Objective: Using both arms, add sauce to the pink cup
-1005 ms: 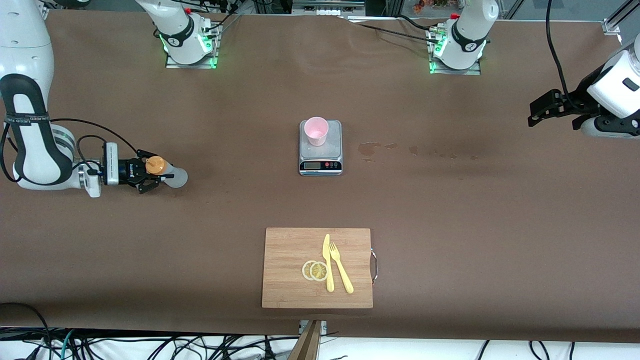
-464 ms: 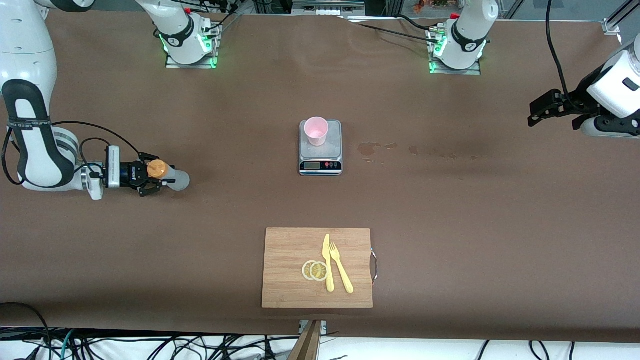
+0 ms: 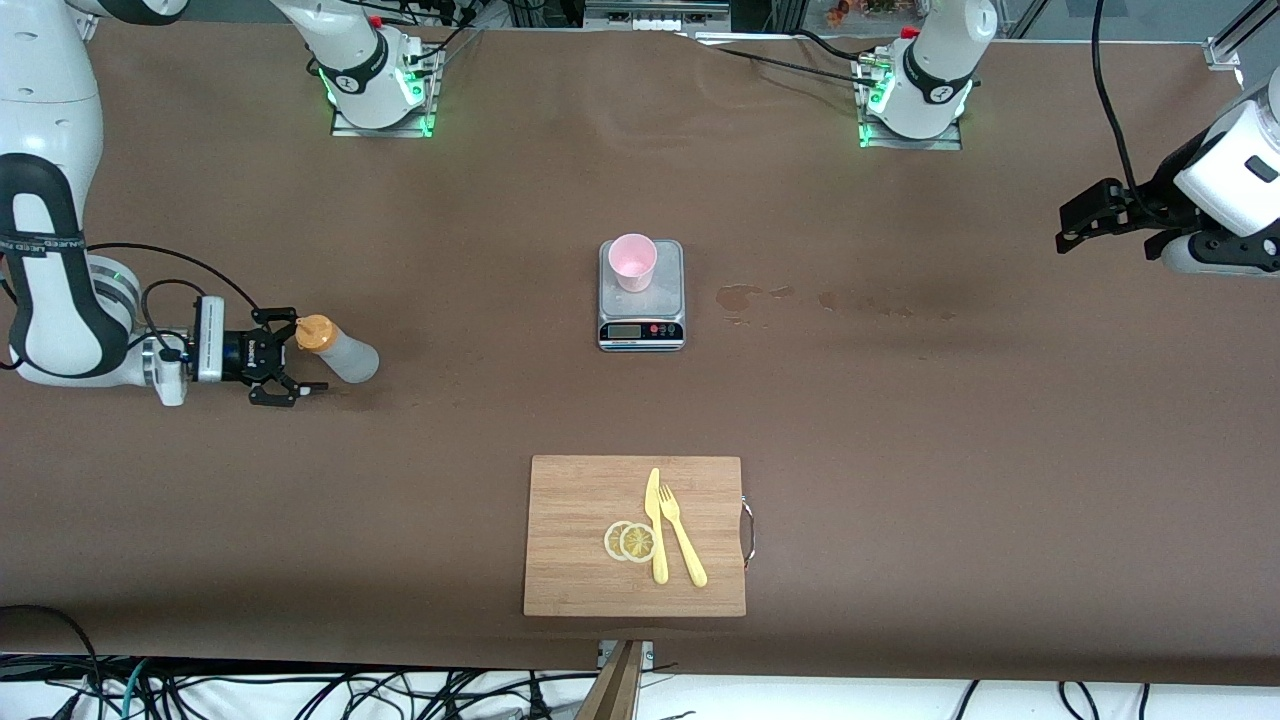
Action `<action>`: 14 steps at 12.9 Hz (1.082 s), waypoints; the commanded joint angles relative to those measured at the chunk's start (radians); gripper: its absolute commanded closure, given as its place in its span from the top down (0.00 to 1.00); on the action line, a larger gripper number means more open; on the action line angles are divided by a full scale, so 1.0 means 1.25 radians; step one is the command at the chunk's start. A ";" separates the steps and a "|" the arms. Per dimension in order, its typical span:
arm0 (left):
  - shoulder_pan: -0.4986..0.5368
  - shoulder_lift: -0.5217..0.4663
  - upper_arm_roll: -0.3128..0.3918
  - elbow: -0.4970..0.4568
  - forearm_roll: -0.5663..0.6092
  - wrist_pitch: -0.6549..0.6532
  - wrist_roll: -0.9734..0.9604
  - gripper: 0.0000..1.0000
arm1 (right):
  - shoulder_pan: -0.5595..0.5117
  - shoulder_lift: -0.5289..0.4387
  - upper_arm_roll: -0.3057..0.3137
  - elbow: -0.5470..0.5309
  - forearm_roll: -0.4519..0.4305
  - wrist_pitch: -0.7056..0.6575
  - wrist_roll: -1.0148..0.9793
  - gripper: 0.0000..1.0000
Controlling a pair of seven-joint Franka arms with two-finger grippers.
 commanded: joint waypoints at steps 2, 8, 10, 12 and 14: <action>0.005 0.011 -0.001 0.024 -0.018 -0.018 0.000 1.00 | -0.005 -0.051 -0.032 0.006 -0.070 -0.019 0.011 1.00; 0.005 0.011 -0.001 0.026 -0.018 -0.018 0.000 1.00 | 0.002 -0.227 -0.036 0.031 -0.308 -0.017 0.204 1.00; 0.005 0.011 -0.002 0.026 -0.018 -0.016 0.001 1.00 | 0.014 -0.269 -0.013 0.043 -0.378 -0.016 0.334 1.00; 0.005 0.011 -0.001 0.026 -0.018 -0.018 0.001 1.00 | 0.032 -0.318 0.008 0.060 -0.448 -0.015 0.465 1.00; 0.005 0.011 -0.001 0.026 -0.018 -0.018 0.000 1.00 | 0.042 -0.373 0.033 0.068 -0.525 -0.016 0.595 1.00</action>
